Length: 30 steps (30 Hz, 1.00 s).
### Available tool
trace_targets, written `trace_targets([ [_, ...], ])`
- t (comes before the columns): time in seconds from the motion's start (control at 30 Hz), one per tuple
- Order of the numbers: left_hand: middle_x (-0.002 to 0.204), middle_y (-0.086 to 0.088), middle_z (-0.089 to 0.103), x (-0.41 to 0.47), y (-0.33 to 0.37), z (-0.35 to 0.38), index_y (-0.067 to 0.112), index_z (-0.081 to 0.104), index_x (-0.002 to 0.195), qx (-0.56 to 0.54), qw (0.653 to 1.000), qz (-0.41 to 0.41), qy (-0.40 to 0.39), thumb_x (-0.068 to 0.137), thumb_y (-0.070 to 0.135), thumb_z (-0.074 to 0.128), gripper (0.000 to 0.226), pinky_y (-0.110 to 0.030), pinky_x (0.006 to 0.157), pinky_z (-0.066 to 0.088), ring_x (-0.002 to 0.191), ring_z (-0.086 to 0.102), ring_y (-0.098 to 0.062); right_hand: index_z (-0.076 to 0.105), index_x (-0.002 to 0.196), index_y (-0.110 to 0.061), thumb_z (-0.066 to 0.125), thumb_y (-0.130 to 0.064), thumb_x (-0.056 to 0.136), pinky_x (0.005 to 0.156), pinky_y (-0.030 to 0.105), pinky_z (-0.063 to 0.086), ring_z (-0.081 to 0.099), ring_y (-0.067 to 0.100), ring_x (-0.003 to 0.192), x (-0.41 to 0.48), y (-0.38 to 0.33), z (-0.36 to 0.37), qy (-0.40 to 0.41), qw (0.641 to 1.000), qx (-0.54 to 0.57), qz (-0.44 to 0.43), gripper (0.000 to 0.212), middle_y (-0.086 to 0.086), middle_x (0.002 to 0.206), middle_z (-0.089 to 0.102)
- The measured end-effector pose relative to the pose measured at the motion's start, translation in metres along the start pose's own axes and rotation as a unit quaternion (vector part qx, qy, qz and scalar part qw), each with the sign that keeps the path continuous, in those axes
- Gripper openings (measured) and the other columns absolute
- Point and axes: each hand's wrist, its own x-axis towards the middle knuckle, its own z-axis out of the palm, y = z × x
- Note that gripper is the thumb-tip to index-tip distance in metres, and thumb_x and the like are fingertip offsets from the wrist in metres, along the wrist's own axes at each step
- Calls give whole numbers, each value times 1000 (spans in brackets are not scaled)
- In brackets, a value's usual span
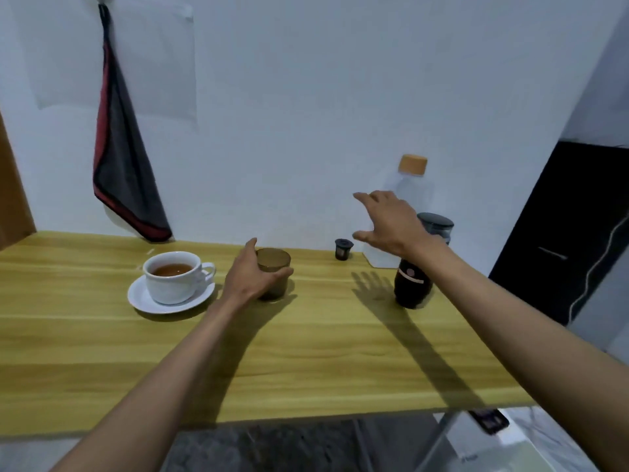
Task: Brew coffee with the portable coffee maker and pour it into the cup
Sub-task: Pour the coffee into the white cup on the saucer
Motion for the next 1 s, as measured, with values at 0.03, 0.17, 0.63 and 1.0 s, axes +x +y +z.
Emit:
trace_targets([
  [0.03, 150, -12, 46, -1, -2, 3, 13, 22, 156, -3, 1000, -3, -3, 75, 51, 81, 106, -43, 108, 42, 134, 46, -30, 32, 153, -18, 66, -45, 90, 104, 46, 35, 36, 31, 137, 1, 10, -4, 24, 999, -17, 14, 76, 12, 147, 45],
  [0.17, 150, -10, 46, -6, -9, 9, 13, 13, 158, -19, 1000, -12, 5, 79, 51, 78, 109, -43, 106, 42, 133, 47, -31, 39, 149, -20, 58, -57, 91, 107, 54, 29, 35, 39, 136, 2, 47, -8, 47, 991, -30, 125, 72, 14, 149, 42],
  [0.63, 151, -4, 45, -8, -14, 12, 17, 7, 159, -31, 999, -14, 14, 78, 53, 77, 113, -49, 109, 41, 137, 43, -29, 56, 122, -9, 51, -46, 97, 82, 42, 39, 48, 46, 110, -10, 82, 29, 7, 960, 84, 265, 45, 26, 124, 46],
  [1.0, 147, -4, 49, -7, -17, 14, 17, 14, 158, -45, 998, -17, 28, 76, 53, 78, 110, -45, 105, 44, 133, 48, -27, 59, 117, -12, 49, -49, 96, 76, 35, 36, 51, 38, 107, 28, 13, -9, 151, 968, 132, 153, 44, 19, 118, 51],
])
